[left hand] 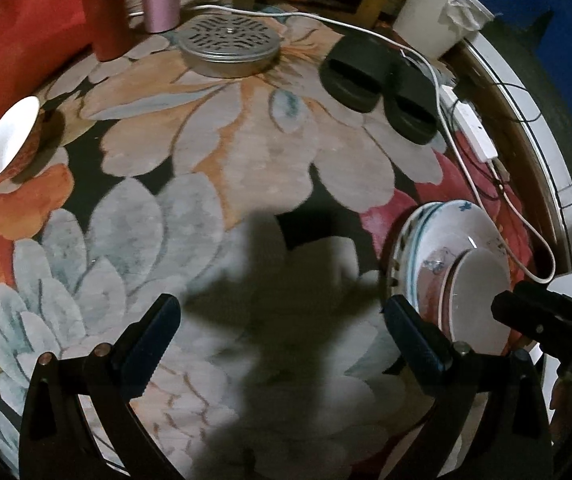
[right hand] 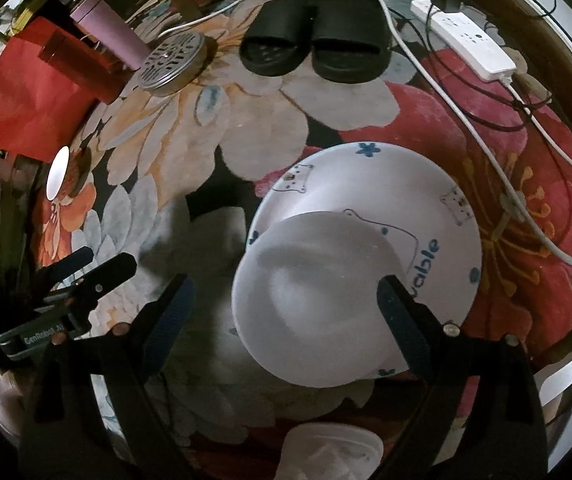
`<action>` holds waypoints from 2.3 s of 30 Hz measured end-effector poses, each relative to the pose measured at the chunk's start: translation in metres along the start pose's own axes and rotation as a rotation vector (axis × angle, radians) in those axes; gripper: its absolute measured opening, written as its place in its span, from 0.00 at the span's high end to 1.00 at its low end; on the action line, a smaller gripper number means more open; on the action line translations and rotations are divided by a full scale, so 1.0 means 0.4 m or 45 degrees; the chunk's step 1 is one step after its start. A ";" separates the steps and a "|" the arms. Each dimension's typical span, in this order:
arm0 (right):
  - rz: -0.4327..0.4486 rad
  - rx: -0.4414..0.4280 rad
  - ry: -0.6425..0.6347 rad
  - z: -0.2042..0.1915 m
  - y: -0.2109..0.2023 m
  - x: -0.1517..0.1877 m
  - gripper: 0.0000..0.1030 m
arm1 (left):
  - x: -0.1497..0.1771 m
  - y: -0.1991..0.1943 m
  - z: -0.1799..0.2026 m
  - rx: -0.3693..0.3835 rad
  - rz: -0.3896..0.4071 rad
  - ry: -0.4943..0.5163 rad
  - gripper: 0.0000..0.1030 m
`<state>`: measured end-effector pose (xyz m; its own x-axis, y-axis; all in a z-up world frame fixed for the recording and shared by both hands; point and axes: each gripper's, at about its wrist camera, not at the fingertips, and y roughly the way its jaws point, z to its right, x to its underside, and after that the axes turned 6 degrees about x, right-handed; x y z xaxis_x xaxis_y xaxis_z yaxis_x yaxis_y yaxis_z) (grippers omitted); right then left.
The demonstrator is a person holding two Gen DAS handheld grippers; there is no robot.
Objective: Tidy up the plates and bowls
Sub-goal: 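Withdraw the right tool from the stack, then reach the right tool to the last white bowl rim and grasp it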
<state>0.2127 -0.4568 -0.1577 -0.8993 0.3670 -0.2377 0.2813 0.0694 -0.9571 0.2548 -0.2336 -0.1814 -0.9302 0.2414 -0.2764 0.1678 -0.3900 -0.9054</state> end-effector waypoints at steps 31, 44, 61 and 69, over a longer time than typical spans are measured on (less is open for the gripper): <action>-0.036 -0.056 -0.188 -0.236 0.066 -0.009 0.09 | 0.041 -0.073 -0.280 -0.131 0.029 -0.183 0.01; -0.069 -0.112 -0.298 -0.360 0.107 -0.028 0.09 | 0.047 -0.098 -0.374 -0.186 0.038 -0.243 0.01; -0.142 -0.210 -0.464 -0.580 0.180 -0.088 0.08 | 0.048 -0.127 -0.561 -0.263 0.062 -0.374 0.01; -0.174 -0.261 -0.508 -0.713 0.232 -0.118 0.08 | 0.041 -0.170 -0.689 -0.289 0.108 -0.465 0.01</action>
<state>0.3767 -0.2031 -0.1880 -0.9799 -0.0407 -0.1955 0.1758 0.2887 -0.9411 0.3182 0.0417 -0.2130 -0.9575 -0.1290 -0.2579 0.2784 -0.1800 -0.9435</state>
